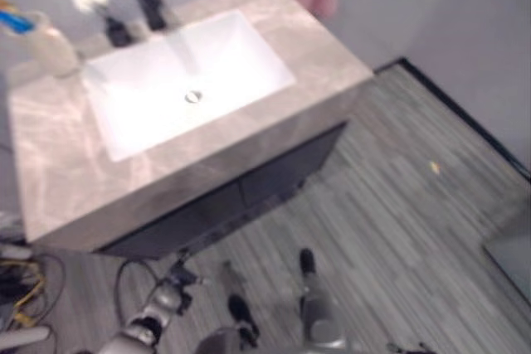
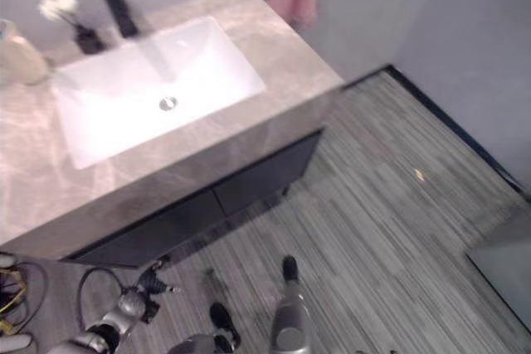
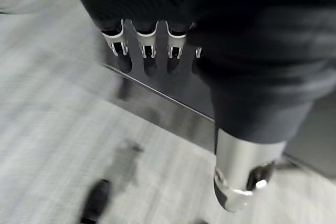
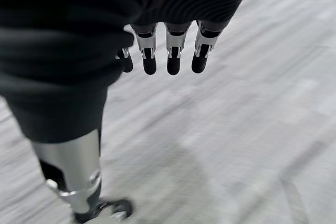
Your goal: Put brush and paste in cup on sink, flatten towel.
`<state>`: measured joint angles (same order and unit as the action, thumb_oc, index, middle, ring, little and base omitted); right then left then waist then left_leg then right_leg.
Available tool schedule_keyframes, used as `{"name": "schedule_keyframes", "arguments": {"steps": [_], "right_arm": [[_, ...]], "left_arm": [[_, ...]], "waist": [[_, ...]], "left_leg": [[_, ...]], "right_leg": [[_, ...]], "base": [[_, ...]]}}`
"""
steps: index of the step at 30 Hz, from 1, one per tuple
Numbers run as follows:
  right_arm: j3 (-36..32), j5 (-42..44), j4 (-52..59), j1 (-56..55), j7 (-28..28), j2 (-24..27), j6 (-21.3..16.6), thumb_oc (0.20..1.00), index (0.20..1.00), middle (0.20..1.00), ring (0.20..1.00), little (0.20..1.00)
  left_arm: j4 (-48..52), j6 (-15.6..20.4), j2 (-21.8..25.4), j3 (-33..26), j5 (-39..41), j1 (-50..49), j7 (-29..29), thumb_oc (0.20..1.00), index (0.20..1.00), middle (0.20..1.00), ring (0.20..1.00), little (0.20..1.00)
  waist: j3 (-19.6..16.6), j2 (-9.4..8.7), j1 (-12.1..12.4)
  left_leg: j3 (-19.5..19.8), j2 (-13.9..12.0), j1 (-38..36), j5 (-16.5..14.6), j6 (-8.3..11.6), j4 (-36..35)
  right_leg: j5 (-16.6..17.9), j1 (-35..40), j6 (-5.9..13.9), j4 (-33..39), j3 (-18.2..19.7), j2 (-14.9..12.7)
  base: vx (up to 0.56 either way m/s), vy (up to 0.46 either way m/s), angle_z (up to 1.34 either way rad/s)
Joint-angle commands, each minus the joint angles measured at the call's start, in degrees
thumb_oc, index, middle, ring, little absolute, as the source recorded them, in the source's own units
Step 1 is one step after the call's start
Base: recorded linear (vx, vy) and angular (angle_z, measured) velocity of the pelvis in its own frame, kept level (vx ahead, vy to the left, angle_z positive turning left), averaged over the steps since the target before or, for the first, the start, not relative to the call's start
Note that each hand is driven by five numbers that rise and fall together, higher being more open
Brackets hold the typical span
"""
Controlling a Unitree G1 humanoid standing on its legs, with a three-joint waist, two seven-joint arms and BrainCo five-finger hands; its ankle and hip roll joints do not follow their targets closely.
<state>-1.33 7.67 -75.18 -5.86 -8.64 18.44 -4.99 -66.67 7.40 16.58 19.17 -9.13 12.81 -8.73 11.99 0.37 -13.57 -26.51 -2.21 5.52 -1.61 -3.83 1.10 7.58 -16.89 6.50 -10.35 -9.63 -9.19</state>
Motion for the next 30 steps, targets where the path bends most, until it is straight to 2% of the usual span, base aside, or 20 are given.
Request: {"name": "schedule_keyframes", "arguments": {"steps": [1,3,5,7,8,9,12,17,19,20,21,22,24,25,26,28,29,30], "right_arm": [[1.85,-0.59,-1.71,-1.12,-1.91,1.40,0.12,1.000,1.000,1.000,1.000,1.000],[1.77,-0.80,-2.00,-0.70,-2.01,1.56,0.23,1.000,1.000,1.000,1.000,1.000],[2.25,-0.40,-1.83,1.13,-2.04,1.54,-0.01,1.000,1.000,1.000,1.000,1.000],[2.59,-0.20,-1.56,1.63,-1.98,1.51,-0.10,1.000,1.000,1.000,1.000,1.000],[3.61,0.33,-0.23,3.18,-2.08,0.99,-0.55,1.000,1.000,1.000,1.000,1.000],[4.10,0.46,0.36,3.43,-2.04,0.73,-0.76,1.000,1.000,1.000,1.000,1.000],[5.82,0.22,3.88,2.94,-1.59,0.77,-1.80,1.000,1.000,1.000,1.000,1.000],[6.68,-0.03,7.18,1.48,-1.32,1.65,-2.80,1.000,1.000,1.000,1.000,1.000],[6.74,-0.88,5.95,1.35,-1.58,2.63,-3.09,1.000,1.000,1.000,1.000,1.000],[6.92,-1.19,5.42,1.64,-1.73,3.05,-3.04,1.000,1.000,1.000,1.000,1.000],[7.39,-1.40,4.16,2.76,-1.87,3.42,-3.17,1.000,1.000,1.000,1.000,1.000],[7.77,-1.50,3.13,3.21,-1.91,3.48,-3.27,1.000,1.000,1.000,1.000,1.000],[8.27,-1.77,3.25,3.72,-1.88,3.27,-3.40,1.000,1.000,1.000,1.000,1.000],[7.93,-1.61,3.00,3.78,-1.82,3.39,-3.40,1.000,1.000,1.000,1.000,1.000],[7.92,-1.61,3.00,3.78,-1.82,3.40,-3.40,1.000,1.000,1.000,1.000,1.000],[6.67,-1.51,2.80,3.58,-1.44,3.88,-3.13,1.000,1.000,1.000,1.000,1.000],[6.67,-1.51,2.80,3.58,-1.44,3.88,-3.13,1.000,1.000,1.000,1.000,1.000],[5.93,-1.21,2.47,4.80,-1.63,4.40,-2.92,1.000,1.000,1.000,1.000,1.000]], "left_arm": [[1.31,-0.13,1.01,-0.09,-3.52,-5.74,-0.29,1.000,1.000,1.000,1.000,1.000],[0.83,-0.28,0.60,-0.22,-3.40,-6.21,-0.02,1.000,1.000,1.000,1.000,1.000],[-1.73,-0.70,0.06,-0.64,-4.46,-7.37,0.24,1.000,1.000,1.000,1.000,1.000],[-2.11,-0.84,-0.14,-1.00,-4.22,-7.73,0.34,1.000,1.000,1.000,1.000,1.000],[-4.22,-1.11,-0.41,-3.70,-2.28,-8.51,-0.19,1.000,1.000,1.000,1.000,1.000],[-4.88,-1.15,-0.65,-4.60,-1.44,-8.77,-0.33,1.000,1.000,1.000,1.000,1.000],[-5.89,-0.95,-0.84,-6.24,-0.77,-9.37,-0.84,1.000,1.000,1.000,1.000,1.000],[-5.98,-0.45,-0.71,-7.82,0.47,-10.28,-0.99,1.000,1.000,1.000,1.000,1.000],[-6.35,-0.12,-0.83,-8.10,0.89,-10.65,-1.26,1.000,1.000,1.000,1.000,1.000],[-6.45,-0.06,-1.04,-8.06,1.57,-10.68,-1.30,1.000,1.000,1.000,1.000,1.000],[-6.82,0.25,-1.37,-8.50,3.40,-10.81,-1.67,1.000,1.000,1.000,1.000,1.000],[-7.01,0.49,-1.59,-8.64,4.58,-11.00,-1.98,1.000,1.000,1.000,1.000,1.000],[-7.98,0.67,-1.69,-8.93,5.76,-10.73,-1.94,1.000,1.000,1.000,1.000,1.000],[-8.28,0.69,-1.92,-8.90,5.85,-10.79,-1.85,1.000,1.000,1.000,1.000,1.000],[-8.29,0.70,-1.93,-8.90,5.85,-10.79,-1.85,1.000,1.000,1.000,1.000,1.000],[-8.65,0.72,-2.28,-8.85,5.43,-11.80,-1.17,1.000,1.000,1.000,1.000,1.000],[-8.65,0.72,-2.28,-8.85,5.43,-11.80,-1.17,1.000,1.000,1.000,1.000,1.000],[-8.66,0.77,-2.58,-8.40,4.98,-12.08,-1.07,1.000,1.000,1.000,1.000,1.000]], "waist": [[-3.17,0.17,2.97],[-3.70,0.20,3.51],[-6.10,-0.65,4.76],[-6.74,-0.93,5.44],[-7.52,-1.85,6.69],[-7.54,-2.09,6.94],[-7.29,-2.87,6.87],[-6.90,-3.56,6.64],[-6.31,-4.05,7.31],[-5.79,-4.21,8.38],[-5.21,-4.52,9.94],[-5.10,-4.72,11.00],[-5.09,-4.79,11.65],[-5.23,-4.59,11.70],[-5.22,-4.59,11.69],[-6.90,-3.05,11.28],[-6.93,-3.05,11.28],[-7.30,-1.83,11.46]], "left_leg": [[2.47,2.04,-0.48,-4.08,0.15,0.31],[1.35,1.93,-0.47,-3.73,0.36,0.05],[-1.93,1.98,-0.58,-3.54,0.51,-0.34],[-2.91,1.96,-0.52,-3.61,0.58,-0.34],[-5.27,1.13,0.00,-2.50,1.19,-0.36],[-6.13,0.68,0.14,-1.95,1.44,-0.17],[-5.42,-0.07,0.24,-0.59,2.57,0.89],[-3.29,-1.18,1.10,1.30,4.13,1.93],[2.26,-1.22,2.44,2.08,5.07,3.98],[8.19,-0.40,3.45,2.21,5.16,5.98],[20.04,1.73,4.33,1.48,4.12,6.32],[27.43,3.37,4.55,0.97,4.05,7.38],[35.30,4.82,4.95,0.61,3.95,8.84],[37.32,5.18,4.88,0.59,4.06,8.67],[37.33,5.18,4.86,0.60,4.06,8.64],[35.53,5.04,2.50,-0.14,3.59,5.82],[35.54,5.04,2.53,-0.14,3.59,5.82],[34.94,6.07,1.57,-1.60,2.69,5.66]], "right_leg": [[-13.53,8.92,-0.86,-8.09,-3.08,-1.53],[-14.54,10.64,-1.07,-8.75,-4.49,-1.48],[-14.23,15.77,-0.53,-6.75,-6.19,-0.01],[-13.94,17.26,-0.33,-5.24,-6.65,0.49],[-15.13,18.95,-0.72,0.13,-7.79,1.96],[-15.73,18.67,-1.22,1.23,-7.54,2.63],[-15.79,19.91,-2.29,4.78,-5.74,4.69],[-14.64,20.37,-3.35,7.68,-3.68,6.52],[-13.74,21.18,-4.11,10.15,-2.15,7.34],[-13.53,21.05,-4.36,10.26,-1.01,7.56],[-12.99,20.02,-5.02,9.86,0.69,7.77],[-12.95,19.62,-5.19,9.34,2.46,8.02],[-12.71,19.28,-5.05,8.84,5.21,8.27],[-12.57,19.31,-4.87,8.87,6.14,8.16],[-12.57,19.33,-4.87,8.88,6.13,8.16],[-12.63,20.14,-3.94,9.64,7.18,7.09],[-12.63,20.12,-3.94,9.63,7.18,7.09],[-12.47,19.63,-2.91,9.30,8.23,5.78]], "base": [[-0.04,0.018,-0.84],[-0.04,-0.066,-1.00],[-0.05,-0.160,-0.46],[-0.08,-0.150,-0.92],[-0.13,-0.231,-0.99],[-0.17,-0.341,-0.64],[-0.09,-0.235,-0.50],[-0.09,-0.222,-0.08],[-0.09,-0.207,-0.12],[-0.11,-0.168,-0.16],[-0.08,-0.133,-0.54],[-0.03,-0.089,-0.70],[0.05,0.006,-1.05],[0.04,0.036,-0.98],[0.13,0.139,-0.61],[0.17,0.204,-0.41],[0.14,0.318,-0.31],[0.10,0.327,-0.21]]}}
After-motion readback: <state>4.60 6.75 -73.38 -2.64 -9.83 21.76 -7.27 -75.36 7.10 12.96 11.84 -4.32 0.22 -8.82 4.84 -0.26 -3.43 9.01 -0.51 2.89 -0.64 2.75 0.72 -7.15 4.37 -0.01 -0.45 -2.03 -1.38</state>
